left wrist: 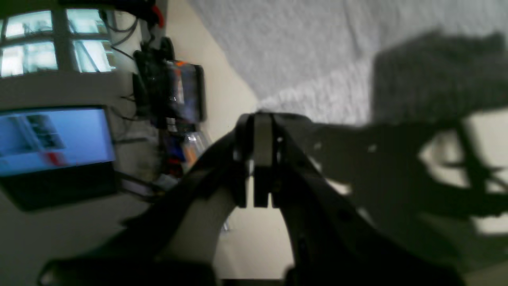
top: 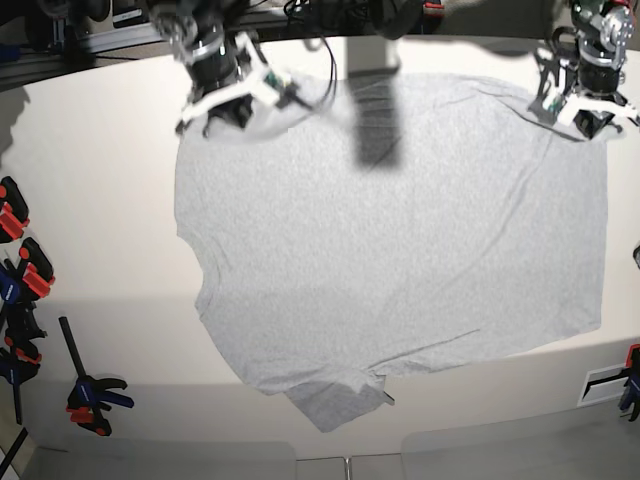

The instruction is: Fold the T-shirt properly

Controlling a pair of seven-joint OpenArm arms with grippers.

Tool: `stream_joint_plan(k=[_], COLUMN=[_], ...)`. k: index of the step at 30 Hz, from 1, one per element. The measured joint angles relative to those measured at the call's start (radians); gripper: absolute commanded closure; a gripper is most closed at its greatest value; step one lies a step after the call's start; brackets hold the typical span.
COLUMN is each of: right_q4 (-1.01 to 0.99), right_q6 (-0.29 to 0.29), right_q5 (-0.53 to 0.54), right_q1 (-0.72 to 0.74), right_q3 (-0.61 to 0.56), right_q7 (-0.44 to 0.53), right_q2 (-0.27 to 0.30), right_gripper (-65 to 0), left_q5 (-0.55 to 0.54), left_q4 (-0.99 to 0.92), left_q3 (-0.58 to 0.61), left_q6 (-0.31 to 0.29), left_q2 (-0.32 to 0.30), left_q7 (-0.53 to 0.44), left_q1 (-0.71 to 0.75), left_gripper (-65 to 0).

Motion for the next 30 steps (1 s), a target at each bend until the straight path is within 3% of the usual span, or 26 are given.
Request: stream_joint_plan(k=[8, 13, 17, 19, 22, 30], right_q4=[0.0, 0.0, 0.0, 0.0, -0.008, -0.151], right_q6=[0.004, 0.004, 0.005, 0.035, 0.056, 0.071], right_q5=[0.113, 0.113, 0.19, 0.19, 0.24, 0.241], right_q1=[0.203, 0.271, 0.317, 0.337, 0.382, 0.48], right_q3=[-0.001, -0.003, -0.003, -0.004, -0.005, -0.005], right_q7=[-0.003, -0.003, 0.019, 0.035, 0.035, 0.039], right_q2=[0.0, -0.001, 0.0, -0.005, -0.041, -0.161], right_gripper=[0.0, 0.0, 0.0, 0.0, 0.0, 0.0], left_q5=[-0.189, -0.353, -0.378, -0.38, -0.42, -0.438], left_q4=[-0.029, -0.129, -0.217, -0.257, -0.303, -0.424], left_q3=[0.0, 0.0, 0.0, 0.0, 0.0, 0.0], left_q6=[0.0, 0.0, 0.0, 0.0, 0.0, 0.0], left_q2=[-0.002, 0.001, 0.018, 0.039, 0.077, 0.137], left_q7=[-0.009, -0.144, -0.189, -0.204, -0.223, -0.225], left_q1=[-0.137, -0.191, -0.241, -0.272, -0.314, -0.403], left_gripper=[0.0, 0.0, 0.0, 0.0, 0.0, 0.0])
